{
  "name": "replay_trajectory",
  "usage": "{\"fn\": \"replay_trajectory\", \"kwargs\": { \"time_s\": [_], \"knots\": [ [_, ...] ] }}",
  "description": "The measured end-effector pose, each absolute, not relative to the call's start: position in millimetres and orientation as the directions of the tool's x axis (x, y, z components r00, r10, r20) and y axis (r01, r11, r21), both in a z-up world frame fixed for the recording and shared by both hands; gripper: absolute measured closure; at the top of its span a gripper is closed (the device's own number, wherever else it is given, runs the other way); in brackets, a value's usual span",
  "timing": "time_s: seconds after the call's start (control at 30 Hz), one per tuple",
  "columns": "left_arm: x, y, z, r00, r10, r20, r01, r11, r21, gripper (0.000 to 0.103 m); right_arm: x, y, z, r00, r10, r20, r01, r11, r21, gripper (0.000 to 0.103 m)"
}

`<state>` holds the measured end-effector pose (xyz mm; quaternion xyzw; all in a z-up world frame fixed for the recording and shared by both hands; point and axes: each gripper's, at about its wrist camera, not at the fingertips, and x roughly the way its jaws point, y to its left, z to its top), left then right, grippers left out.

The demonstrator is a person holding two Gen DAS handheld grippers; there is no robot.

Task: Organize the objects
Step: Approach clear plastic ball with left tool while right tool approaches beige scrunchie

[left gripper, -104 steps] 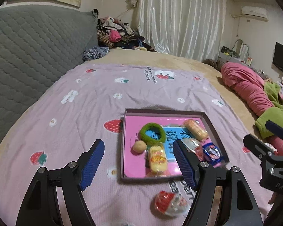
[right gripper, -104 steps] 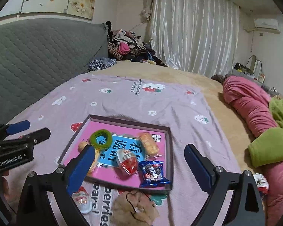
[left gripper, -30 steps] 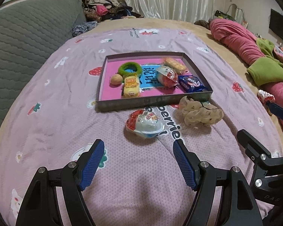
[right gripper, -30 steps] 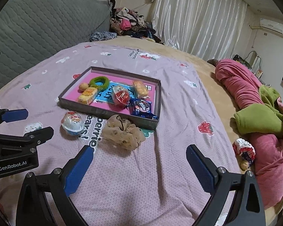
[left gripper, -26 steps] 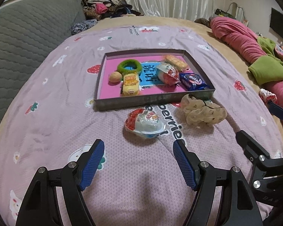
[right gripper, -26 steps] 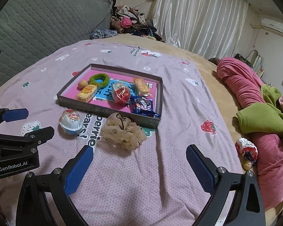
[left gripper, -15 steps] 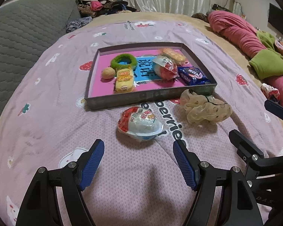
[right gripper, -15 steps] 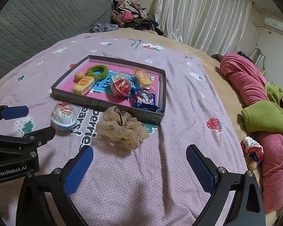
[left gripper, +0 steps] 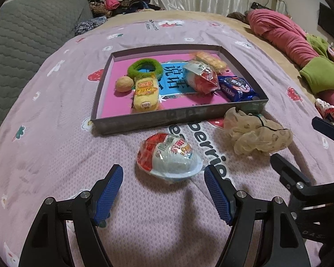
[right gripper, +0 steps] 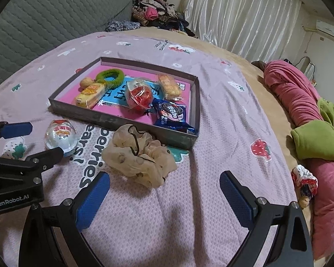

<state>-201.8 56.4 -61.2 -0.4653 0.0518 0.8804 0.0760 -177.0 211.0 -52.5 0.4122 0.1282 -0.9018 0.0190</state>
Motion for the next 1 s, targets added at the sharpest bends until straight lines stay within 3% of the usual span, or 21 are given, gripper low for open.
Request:
{"fn": "replay_trajectory", "kwargs": {
  "time_s": [0.53, 0.87, 1.0],
  "knots": [
    [-232.0, 51.9, -82.8, -0.539, 0.064, -0.840, -0.161, -0.987, 0.028, 0.026, -213.2, 200.5, -82.0, -0.640, 0.071, -0.765, 0.188, -0.951, -0.245, 0.003],
    [-250.7, 39.4, -89.4, -0.526, 0.111, -0.843, -0.130, -0.990, -0.049, 0.026, -229.3, 196.9, -91.9, -0.655, 0.033, -0.755, 0.202, -0.955, -0.217, 0.004],
    [-256.9, 35.3, -89.6, -0.528, 0.121, -0.841, -0.112, -0.991, -0.072, 0.026, -231.7, 195.3, -94.6, -0.659, 0.020, -0.752, 0.207, -0.956, -0.207, 0.010]
  ]
}}
